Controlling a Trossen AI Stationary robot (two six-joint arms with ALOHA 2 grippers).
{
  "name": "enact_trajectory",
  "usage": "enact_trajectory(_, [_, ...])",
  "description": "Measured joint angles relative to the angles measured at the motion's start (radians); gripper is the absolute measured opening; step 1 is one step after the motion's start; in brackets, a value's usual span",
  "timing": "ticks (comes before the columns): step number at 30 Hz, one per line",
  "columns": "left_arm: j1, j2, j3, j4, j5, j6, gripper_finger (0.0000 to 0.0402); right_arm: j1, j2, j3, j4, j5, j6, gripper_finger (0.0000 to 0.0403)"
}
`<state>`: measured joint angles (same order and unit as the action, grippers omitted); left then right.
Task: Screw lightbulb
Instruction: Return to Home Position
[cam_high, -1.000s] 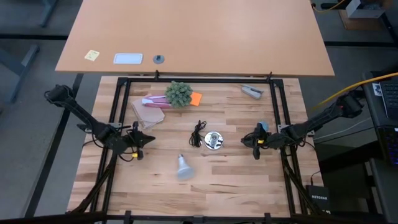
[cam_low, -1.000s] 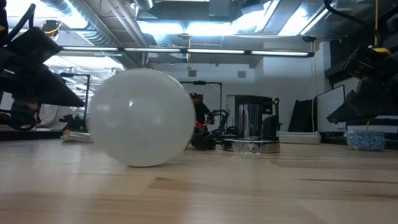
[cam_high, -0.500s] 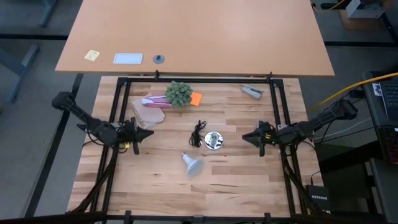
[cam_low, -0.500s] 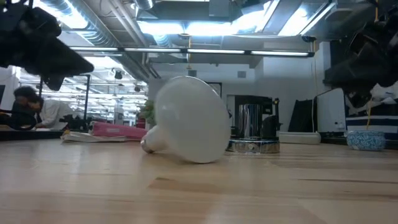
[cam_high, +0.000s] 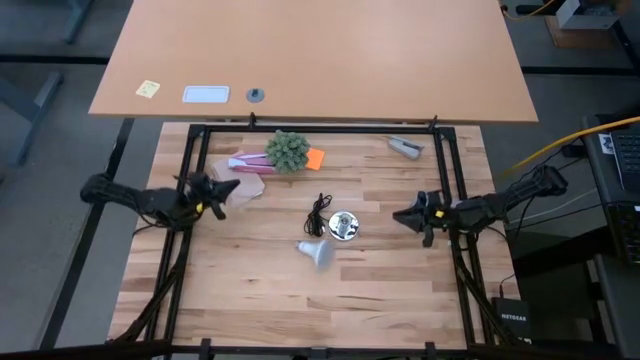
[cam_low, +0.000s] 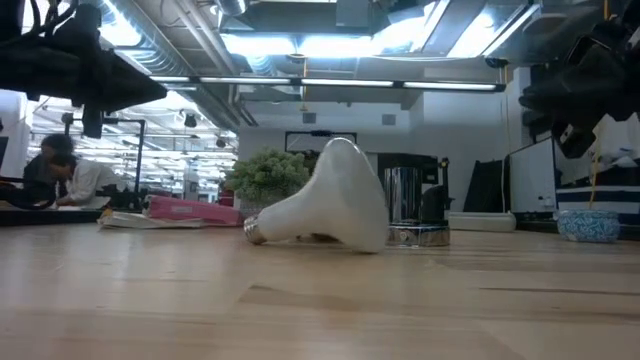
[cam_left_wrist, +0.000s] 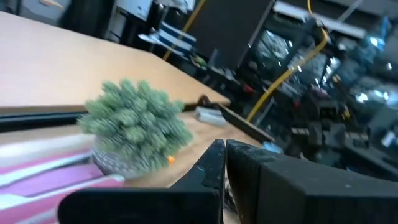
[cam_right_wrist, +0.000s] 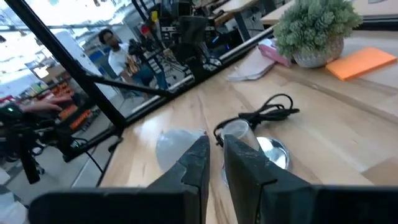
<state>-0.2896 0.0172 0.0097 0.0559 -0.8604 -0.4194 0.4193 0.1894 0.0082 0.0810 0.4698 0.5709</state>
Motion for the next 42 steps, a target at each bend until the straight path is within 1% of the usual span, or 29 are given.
enact_trajectory(6, [0.064,-0.014,0.0,0.001,0.0,0.0,0.0004,-0.094,-0.077,0.0,-0.001,-0.008,0.0,0.0053])
enact_trajectory(12, [0.07,-0.013,0.0,0.001,0.0,0.0,0.0004,-0.208,-0.156,0.0,-0.001,-0.008,0.0,0.0053])
enact_trajectory(15, [0.07,-0.013,0.0,0.001,0.0,0.0,0.0004,-0.248,-0.189,0.0,-0.001,-0.008,0.0,0.0053])
enact_trajectory(17, [0.069,-0.013,0.0,0.0,0.0,0.0,0.0004,-0.267,-0.187,0.0,0.001,-0.008,0.0,0.0053])
enact_trajectory(42, [0.069,-0.013,0.0,0.001,0.0,0.0,0.0004,-0.27,-0.187,0.0,0.0,-0.01,0.0,0.0053])
